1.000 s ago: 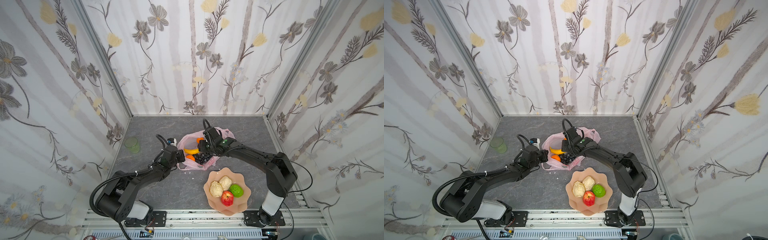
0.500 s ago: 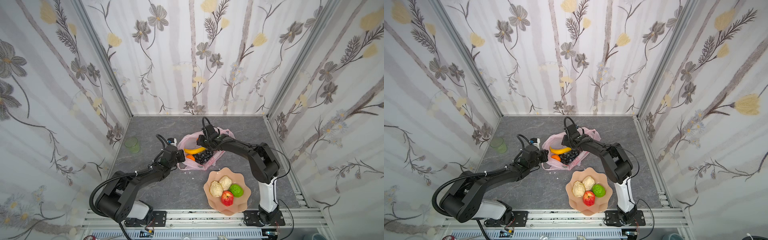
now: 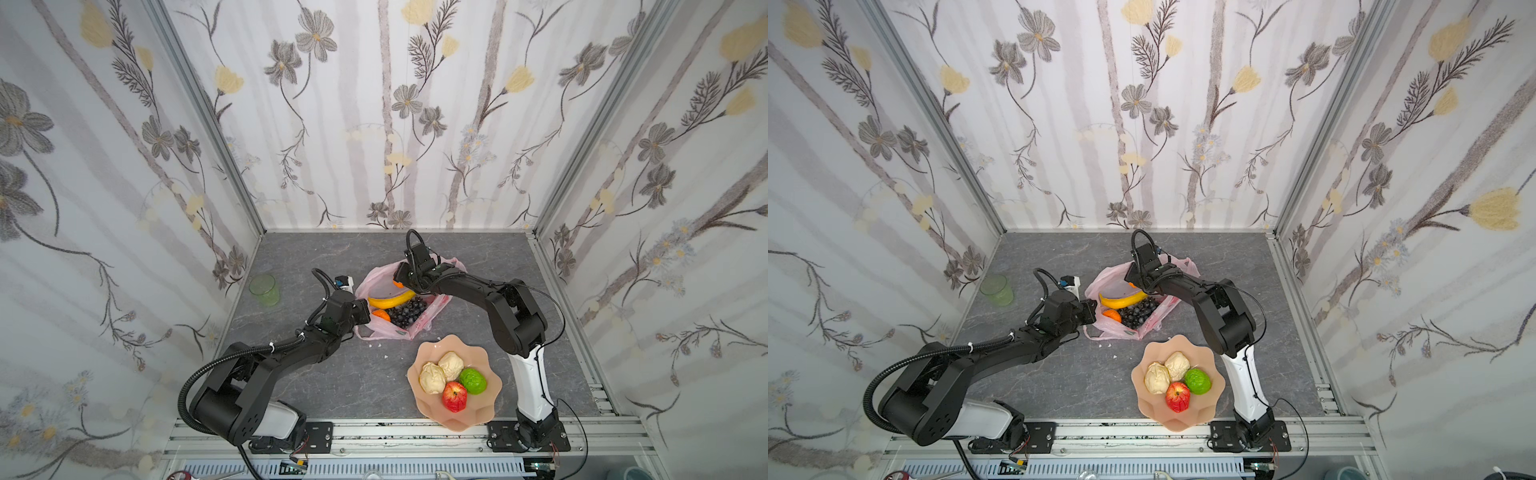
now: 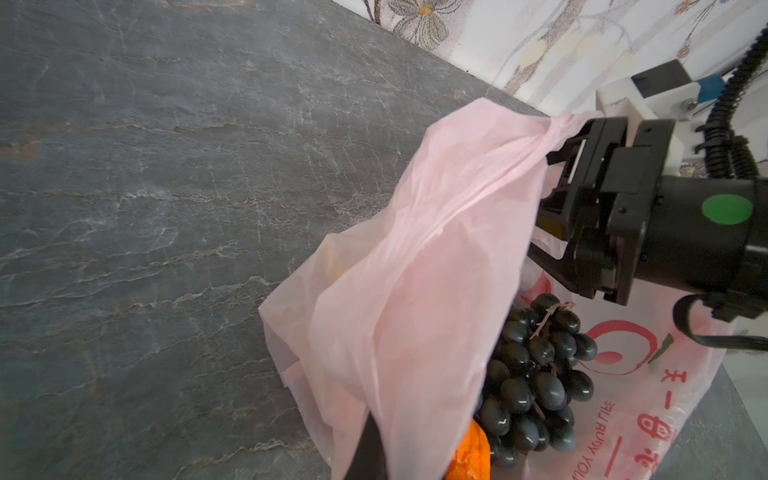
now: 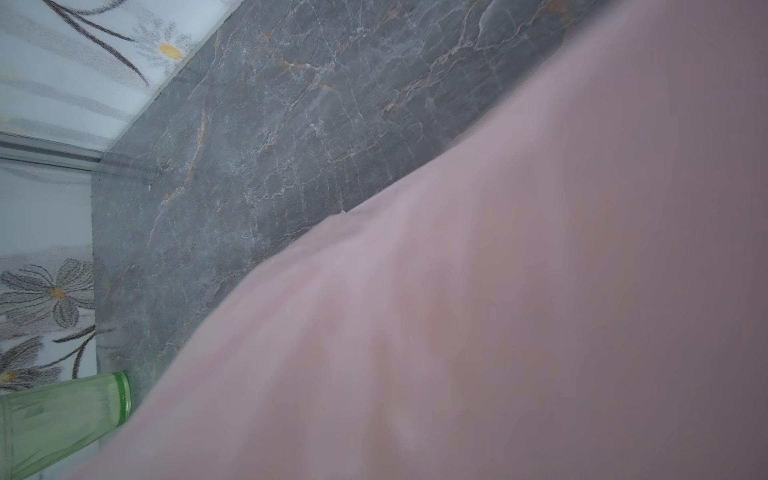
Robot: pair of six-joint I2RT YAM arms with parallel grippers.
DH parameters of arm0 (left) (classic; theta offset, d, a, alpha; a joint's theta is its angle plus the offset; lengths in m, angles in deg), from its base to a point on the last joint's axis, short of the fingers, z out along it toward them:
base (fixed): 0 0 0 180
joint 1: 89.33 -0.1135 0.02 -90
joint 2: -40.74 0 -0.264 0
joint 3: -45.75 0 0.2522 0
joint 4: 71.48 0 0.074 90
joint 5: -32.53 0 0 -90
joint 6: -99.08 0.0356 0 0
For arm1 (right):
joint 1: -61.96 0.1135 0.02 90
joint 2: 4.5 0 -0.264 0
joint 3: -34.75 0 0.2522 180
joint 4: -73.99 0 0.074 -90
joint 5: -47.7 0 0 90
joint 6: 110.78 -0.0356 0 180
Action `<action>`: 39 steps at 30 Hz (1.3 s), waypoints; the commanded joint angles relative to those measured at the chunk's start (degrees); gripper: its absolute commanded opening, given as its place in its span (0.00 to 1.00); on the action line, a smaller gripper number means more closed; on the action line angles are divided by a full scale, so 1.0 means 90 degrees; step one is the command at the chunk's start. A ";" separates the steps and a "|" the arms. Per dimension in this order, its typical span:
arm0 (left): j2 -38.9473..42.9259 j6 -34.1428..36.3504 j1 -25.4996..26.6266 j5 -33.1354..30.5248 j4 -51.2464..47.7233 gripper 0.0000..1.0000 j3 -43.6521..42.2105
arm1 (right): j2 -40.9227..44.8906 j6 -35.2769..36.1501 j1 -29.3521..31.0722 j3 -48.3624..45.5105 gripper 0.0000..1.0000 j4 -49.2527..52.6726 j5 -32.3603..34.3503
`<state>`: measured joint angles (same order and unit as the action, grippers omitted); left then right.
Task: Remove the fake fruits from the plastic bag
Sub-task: 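Reach the right gripper into the bag mouth beside the left gripper, then grasp the small orange with the right gripper and lift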
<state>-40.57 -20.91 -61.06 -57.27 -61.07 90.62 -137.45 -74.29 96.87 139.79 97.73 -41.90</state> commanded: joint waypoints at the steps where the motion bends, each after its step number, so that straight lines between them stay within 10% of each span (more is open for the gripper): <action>1: 0.0031 -0.0027 -0.0006 -0.0004 0.0057 0.07 0.0015 | -0.0113 -0.0166 -0.0040 0.0116 0.64 -0.0230 0.0060; 39: 0.0032 -0.0015 -0.0008 -0.0072 0.0054 0.07 0.0009 | 0.0892 0.0406 0.0318 -0.0786 0.55 -0.0574 0.0285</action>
<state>-40.27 -20.91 -61.06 -57.31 -61.07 90.62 -131.48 -72.15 99.15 134.33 95.00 -40.94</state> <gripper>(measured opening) 0.070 0.554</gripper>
